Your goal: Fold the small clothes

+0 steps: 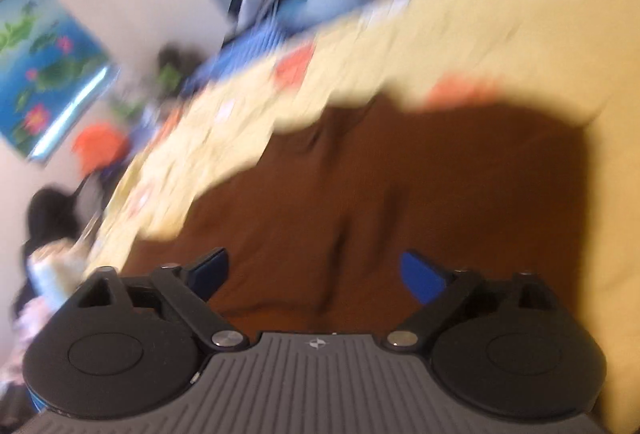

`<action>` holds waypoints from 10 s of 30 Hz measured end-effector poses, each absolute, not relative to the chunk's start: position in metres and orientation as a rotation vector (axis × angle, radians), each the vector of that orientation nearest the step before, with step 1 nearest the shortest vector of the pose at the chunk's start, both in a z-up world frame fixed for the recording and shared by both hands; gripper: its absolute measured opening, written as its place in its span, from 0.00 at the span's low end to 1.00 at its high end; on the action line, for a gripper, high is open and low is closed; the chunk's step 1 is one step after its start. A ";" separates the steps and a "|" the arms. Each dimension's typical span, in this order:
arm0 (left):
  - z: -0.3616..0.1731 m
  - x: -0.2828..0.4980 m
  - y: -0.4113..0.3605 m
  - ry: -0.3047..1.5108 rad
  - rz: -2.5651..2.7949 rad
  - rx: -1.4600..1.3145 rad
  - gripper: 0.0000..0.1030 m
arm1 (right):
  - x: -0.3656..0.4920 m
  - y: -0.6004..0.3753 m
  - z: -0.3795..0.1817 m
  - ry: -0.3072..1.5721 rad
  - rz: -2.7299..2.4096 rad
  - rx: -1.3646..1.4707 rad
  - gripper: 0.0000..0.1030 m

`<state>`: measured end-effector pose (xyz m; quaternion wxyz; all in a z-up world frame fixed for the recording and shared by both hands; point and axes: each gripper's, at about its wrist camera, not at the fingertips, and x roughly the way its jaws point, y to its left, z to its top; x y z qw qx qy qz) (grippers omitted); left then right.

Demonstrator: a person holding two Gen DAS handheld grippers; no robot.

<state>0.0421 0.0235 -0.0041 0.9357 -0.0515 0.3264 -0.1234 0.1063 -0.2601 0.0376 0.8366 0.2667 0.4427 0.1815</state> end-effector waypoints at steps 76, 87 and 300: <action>0.075 0.152 0.084 0.581 0.126 0.026 0.59 | 0.077 -0.311 0.065 0.637 0.161 0.257 0.71; -0.005 0.162 0.017 0.660 -0.061 0.137 0.90 | 0.074 -0.282 0.014 0.626 0.188 -0.044 0.68; 0.013 0.005 0.044 0.729 -0.216 0.072 0.99 | -0.015 -0.233 0.029 0.786 0.209 -0.030 0.99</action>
